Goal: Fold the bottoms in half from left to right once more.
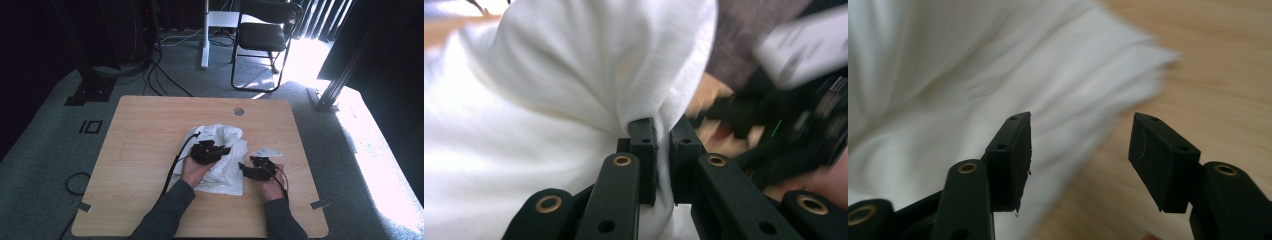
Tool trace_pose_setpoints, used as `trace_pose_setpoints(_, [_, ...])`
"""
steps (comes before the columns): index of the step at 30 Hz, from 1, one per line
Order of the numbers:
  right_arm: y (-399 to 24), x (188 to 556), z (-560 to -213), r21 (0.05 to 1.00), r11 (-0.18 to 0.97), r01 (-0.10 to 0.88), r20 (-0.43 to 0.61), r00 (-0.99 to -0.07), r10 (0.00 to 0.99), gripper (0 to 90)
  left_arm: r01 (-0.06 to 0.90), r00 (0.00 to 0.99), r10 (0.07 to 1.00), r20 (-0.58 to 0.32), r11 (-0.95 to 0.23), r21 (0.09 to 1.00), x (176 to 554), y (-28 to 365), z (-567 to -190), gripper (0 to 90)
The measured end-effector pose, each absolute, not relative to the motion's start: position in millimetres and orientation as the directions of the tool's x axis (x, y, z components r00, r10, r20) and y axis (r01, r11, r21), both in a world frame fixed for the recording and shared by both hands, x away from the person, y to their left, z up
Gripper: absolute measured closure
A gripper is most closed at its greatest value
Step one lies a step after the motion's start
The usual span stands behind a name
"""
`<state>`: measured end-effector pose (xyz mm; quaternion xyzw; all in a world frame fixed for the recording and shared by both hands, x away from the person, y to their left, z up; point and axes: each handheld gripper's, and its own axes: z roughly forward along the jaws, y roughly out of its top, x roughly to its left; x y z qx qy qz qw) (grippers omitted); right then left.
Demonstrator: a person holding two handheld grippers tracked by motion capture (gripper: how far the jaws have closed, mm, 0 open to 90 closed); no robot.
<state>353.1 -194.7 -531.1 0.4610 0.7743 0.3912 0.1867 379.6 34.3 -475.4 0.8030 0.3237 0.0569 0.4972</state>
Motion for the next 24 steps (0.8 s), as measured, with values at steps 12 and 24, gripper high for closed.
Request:
trace_pose_setpoints(12, [-220,354,-483,0.876,0.087,0.475,0.169,-0.471,0.866,34.2,0.464,0.791,0.593,-0.153,-0.417,0.782,379,11,-525,85.1])
trace_pose_setpoints(24, [-175,390,-495,0.825,0.196,0.531,0.124,-0.508,0.853,65.9,0.475,0.795,0.573,-0.199,-0.385,0.791,376,18,-515,78.5])
